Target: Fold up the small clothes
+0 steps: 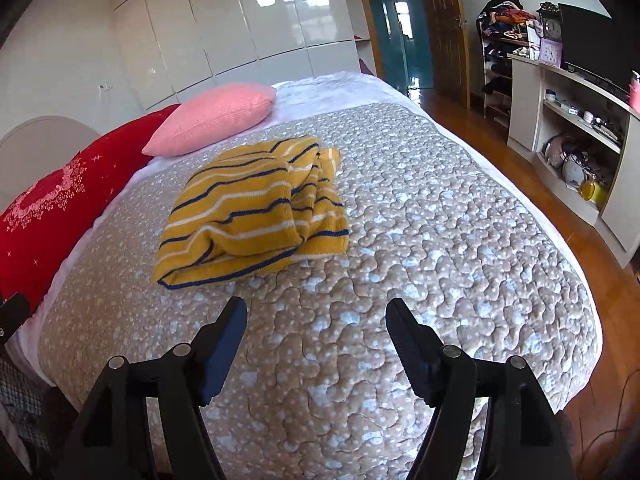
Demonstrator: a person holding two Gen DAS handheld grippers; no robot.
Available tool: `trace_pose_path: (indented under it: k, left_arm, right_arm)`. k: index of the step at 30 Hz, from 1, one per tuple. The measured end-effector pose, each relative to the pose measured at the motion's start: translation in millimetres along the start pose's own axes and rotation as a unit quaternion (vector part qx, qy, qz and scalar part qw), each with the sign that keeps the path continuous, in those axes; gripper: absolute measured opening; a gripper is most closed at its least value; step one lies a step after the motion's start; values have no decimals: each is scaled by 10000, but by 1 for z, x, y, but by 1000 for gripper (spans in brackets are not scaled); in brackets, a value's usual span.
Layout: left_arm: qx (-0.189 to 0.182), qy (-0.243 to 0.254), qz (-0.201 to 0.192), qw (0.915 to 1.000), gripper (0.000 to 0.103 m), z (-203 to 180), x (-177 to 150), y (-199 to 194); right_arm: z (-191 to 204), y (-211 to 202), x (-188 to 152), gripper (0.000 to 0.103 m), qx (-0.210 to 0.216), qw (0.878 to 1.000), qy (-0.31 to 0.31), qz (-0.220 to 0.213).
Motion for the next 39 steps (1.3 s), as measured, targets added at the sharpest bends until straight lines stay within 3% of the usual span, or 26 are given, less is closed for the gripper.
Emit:
trace_pose_path:
  k: [15,31,39]
  left_arm:
    - [-96,-10,175,9998,103,-1,-8,9]
    - [-109,-49,415,9991,103,-4,-20,23]
    - [-111,-83,454,9989,103,-3,-22,24]
  right_arm:
    - [7,12,-10,78,-80,9996,-118,244]
    - [34,14,-18,78,-1141,9858,-1199,280]
    - [38,12,-18,78,-1208,9834,-1331,256]
Point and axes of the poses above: each gripper's, at about its wrist camera, not at the fingertips, and y roughly the way its jaws point, z to its left, x to its top, the point moved 5 cm from there along y, roughly the way its jaws point, and after that the axes turned 6 degrees about -y, right-handed, at the moved point
